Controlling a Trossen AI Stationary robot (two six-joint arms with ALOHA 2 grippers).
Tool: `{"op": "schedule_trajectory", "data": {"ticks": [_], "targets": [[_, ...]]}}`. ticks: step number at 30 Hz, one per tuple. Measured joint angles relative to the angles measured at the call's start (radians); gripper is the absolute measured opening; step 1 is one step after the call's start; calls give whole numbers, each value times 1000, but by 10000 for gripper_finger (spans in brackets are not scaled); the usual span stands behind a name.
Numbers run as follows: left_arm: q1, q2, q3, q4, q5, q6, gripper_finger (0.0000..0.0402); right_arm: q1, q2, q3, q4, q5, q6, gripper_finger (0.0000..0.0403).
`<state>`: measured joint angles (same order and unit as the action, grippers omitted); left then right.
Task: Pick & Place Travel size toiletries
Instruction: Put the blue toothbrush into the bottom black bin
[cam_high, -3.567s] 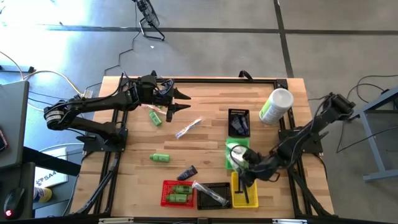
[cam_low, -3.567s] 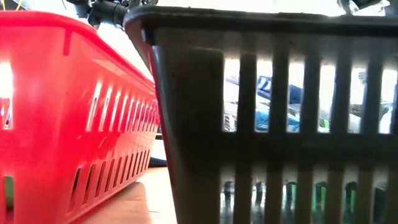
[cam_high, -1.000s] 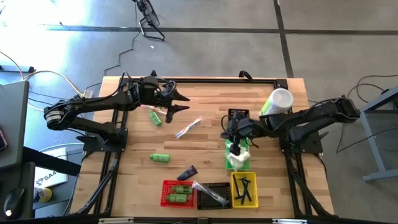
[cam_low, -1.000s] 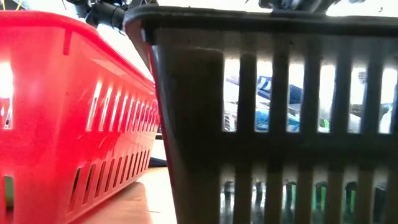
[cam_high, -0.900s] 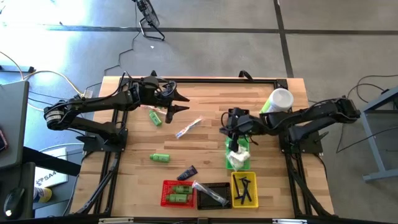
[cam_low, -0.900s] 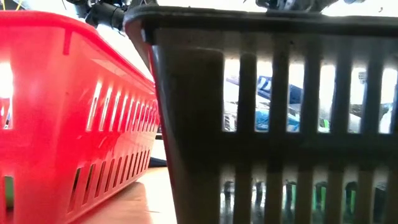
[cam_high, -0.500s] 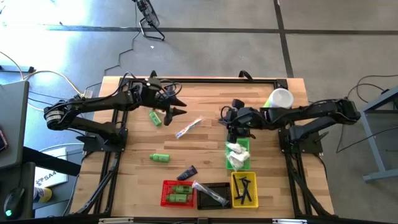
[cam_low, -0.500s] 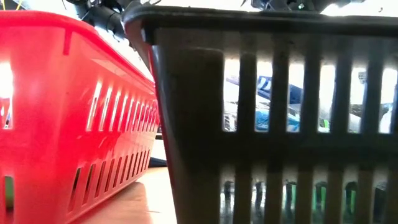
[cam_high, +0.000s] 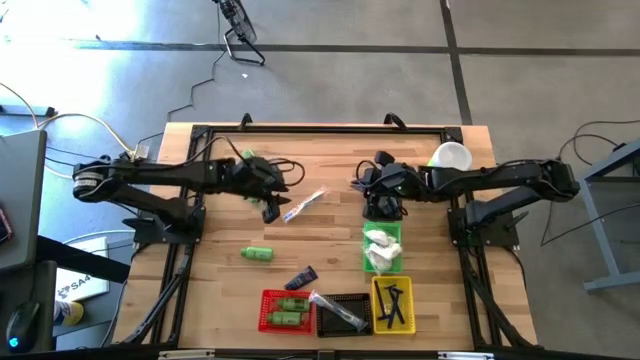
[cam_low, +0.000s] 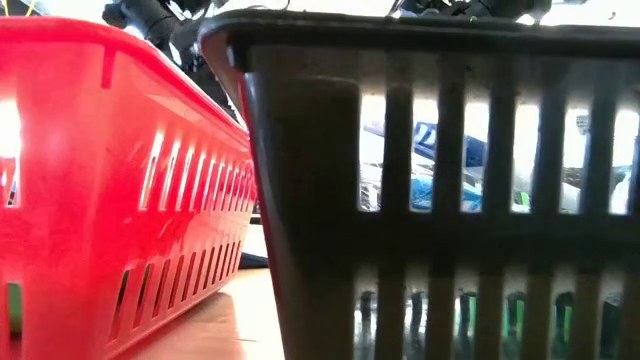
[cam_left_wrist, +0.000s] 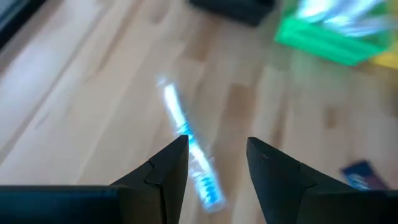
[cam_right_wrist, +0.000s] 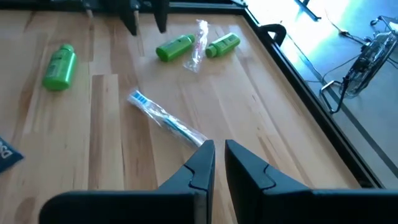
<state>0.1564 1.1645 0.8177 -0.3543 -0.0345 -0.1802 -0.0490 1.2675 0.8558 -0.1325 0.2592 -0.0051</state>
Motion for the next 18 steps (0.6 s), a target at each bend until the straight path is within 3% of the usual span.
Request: {"op": "schedule_trajectory", "data": {"ticks": [3, 5, 12, 18], "targets": [[-37, 0, 0, -49, -128, -95, 159, 0, 0, 0, 17, -2, 0, 29], [-51, 0, 0, -76, -159, -145, 159, 0, 0, 0, 20, -7, 0, 29], [-90, 21, -4, -100, -160, -192, 159, 1, 0, 0, 40, -7, 0, 29], [-107, 113, -4, -86, -161, -192, 159, 1, 0, 0, 40, -7, 0, 29]]}}
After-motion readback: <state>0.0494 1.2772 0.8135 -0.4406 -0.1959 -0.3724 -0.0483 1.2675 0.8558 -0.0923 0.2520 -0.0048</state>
